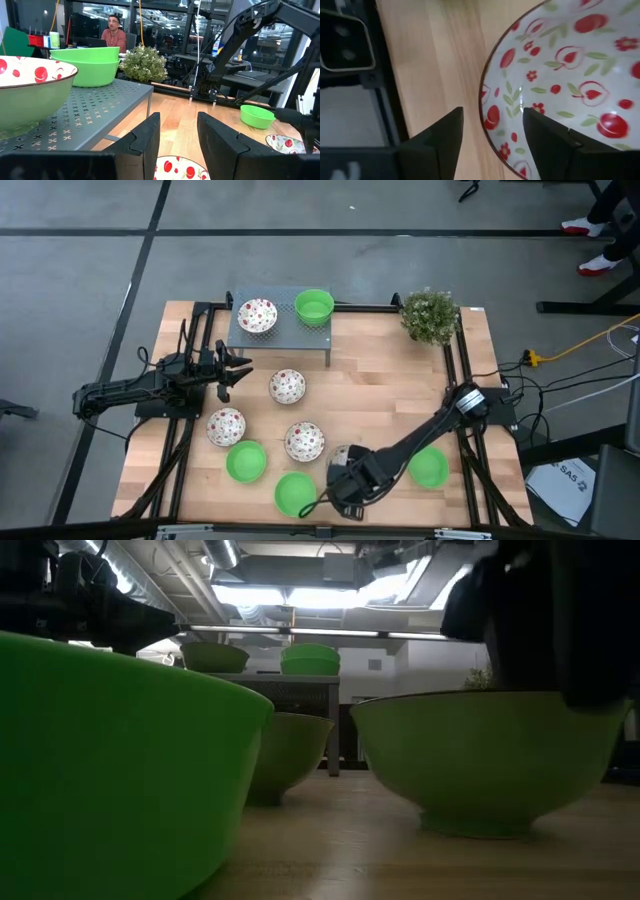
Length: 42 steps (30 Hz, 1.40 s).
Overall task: Pick & Place Mini bowls
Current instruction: Stack the white bowl on top of the white bowl on the shelf
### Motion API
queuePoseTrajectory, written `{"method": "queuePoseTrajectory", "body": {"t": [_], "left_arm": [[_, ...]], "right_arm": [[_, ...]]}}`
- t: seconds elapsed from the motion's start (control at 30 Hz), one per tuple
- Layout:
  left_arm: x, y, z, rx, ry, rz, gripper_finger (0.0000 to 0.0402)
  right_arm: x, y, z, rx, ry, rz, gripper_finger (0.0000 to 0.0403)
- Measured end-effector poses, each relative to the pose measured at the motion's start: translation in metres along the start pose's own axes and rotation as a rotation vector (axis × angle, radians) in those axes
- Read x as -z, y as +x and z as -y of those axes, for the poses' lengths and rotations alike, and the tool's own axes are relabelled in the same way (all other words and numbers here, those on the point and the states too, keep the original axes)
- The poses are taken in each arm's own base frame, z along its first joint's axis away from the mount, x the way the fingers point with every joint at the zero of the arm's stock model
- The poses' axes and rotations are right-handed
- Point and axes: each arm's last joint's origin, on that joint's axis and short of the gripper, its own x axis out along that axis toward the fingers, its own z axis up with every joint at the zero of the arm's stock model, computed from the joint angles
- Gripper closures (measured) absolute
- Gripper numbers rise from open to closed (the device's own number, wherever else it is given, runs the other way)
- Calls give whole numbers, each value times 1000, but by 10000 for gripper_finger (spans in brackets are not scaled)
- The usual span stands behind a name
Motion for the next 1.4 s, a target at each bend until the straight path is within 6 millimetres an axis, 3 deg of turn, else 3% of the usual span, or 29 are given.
{"method": "queuePoseTrajectory", "body": {"t": [0.3, 0.6, 0.67, 0.97, 1.4], "left_arm": [[0, 0, 0, 0, 0, 0, 276], [0, 0, 0, 0, 0, 0, 276], [0, 0, 0, 0, 0, 0, 276], [0, 0, 0, -1, 0, -3, 276], [1, 0, 0, -1, 1, -7, 276]], "right_arm": [[1, 16, 0, 24, -25, -25, 230], [-1, 11, 2, 60, 12, 14, 373], [-2, 10, 4, 69, 62, 24, 389], [-6, -15, 15, 117, 187, 90, 390], [-38, -55, 53, 137, 170, 208, 390]]}}
